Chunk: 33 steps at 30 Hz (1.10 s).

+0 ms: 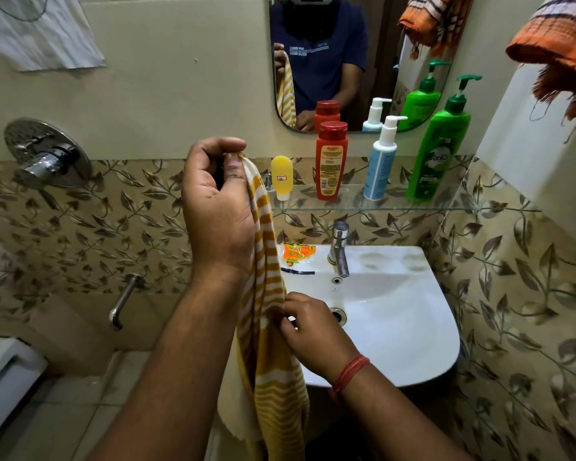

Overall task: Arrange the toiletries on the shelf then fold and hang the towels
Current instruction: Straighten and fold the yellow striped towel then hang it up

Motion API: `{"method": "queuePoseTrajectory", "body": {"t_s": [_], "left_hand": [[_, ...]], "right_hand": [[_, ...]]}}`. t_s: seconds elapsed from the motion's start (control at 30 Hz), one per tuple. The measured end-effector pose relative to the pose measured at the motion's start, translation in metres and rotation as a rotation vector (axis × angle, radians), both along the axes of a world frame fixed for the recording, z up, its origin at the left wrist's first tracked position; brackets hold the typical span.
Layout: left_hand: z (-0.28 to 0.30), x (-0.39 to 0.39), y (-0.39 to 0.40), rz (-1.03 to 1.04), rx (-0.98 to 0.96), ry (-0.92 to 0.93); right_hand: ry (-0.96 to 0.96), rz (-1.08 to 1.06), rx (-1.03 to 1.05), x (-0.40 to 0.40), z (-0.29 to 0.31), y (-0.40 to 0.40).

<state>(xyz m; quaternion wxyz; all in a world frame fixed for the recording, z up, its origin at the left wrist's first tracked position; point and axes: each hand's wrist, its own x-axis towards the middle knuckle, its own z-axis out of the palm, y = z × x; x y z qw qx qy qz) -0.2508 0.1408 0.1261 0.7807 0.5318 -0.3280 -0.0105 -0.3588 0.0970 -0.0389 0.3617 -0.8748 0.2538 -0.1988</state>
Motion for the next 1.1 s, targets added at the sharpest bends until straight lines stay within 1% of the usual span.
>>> {"method": "queuePoseTrajectory", "body": {"t_s": [0.13,0.23,0.27,0.33,0.4,0.5,0.63,0.7,0.77,0.83,0.93,1.03,1.1], "left_hand": [[0.001,0.007,0.004,0.03,-0.026,0.023],[0.0,0.015,0.009,0.065,-0.027,0.036],[-0.001,0.017,0.009,0.077,-0.029,0.042],[-0.003,0.02,0.011,0.093,-0.026,0.055],[-0.003,0.022,0.011,0.101,-0.019,0.057],[-0.003,0.025,0.009,0.119,-0.022,0.057],[-0.006,0.033,0.009,0.145,-0.041,0.105],[-0.009,0.036,0.009,0.164,-0.034,0.121],[-0.015,0.04,0.009,0.15,-0.009,0.109],[-0.023,0.045,0.006,0.105,0.064,0.071],[-0.036,0.047,0.002,-0.001,0.264,0.0],[-0.046,0.022,-0.003,-0.225,0.48,-0.113],[-0.055,0.002,-0.007,-0.39,0.628,-0.216]], "right_hand": [[-0.115,-0.263,-0.187,-0.015,-0.005,-0.01],[-0.223,-0.289,-0.243,-0.029,-0.003,-0.022],[-0.262,-0.268,-0.217,-0.033,-0.003,-0.026],[-0.325,-0.207,-0.094,-0.038,-0.002,-0.028],[-0.366,-0.175,0.04,-0.041,-0.002,-0.026],[-0.405,-0.124,0.187,-0.046,-0.008,-0.025],[-0.313,0.008,0.518,-0.06,-0.018,-0.031],[-0.272,0.049,0.587,-0.068,-0.021,-0.034],[-0.261,0.043,0.608,-0.076,-0.017,-0.038],[-0.277,-0.001,0.599,-0.084,-0.009,-0.045],[-0.26,-0.021,0.49,-0.087,0.014,-0.052],[-0.233,0.011,0.352,-0.076,0.042,-0.046],[-0.201,0.034,0.202,-0.065,0.058,-0.039]]}}
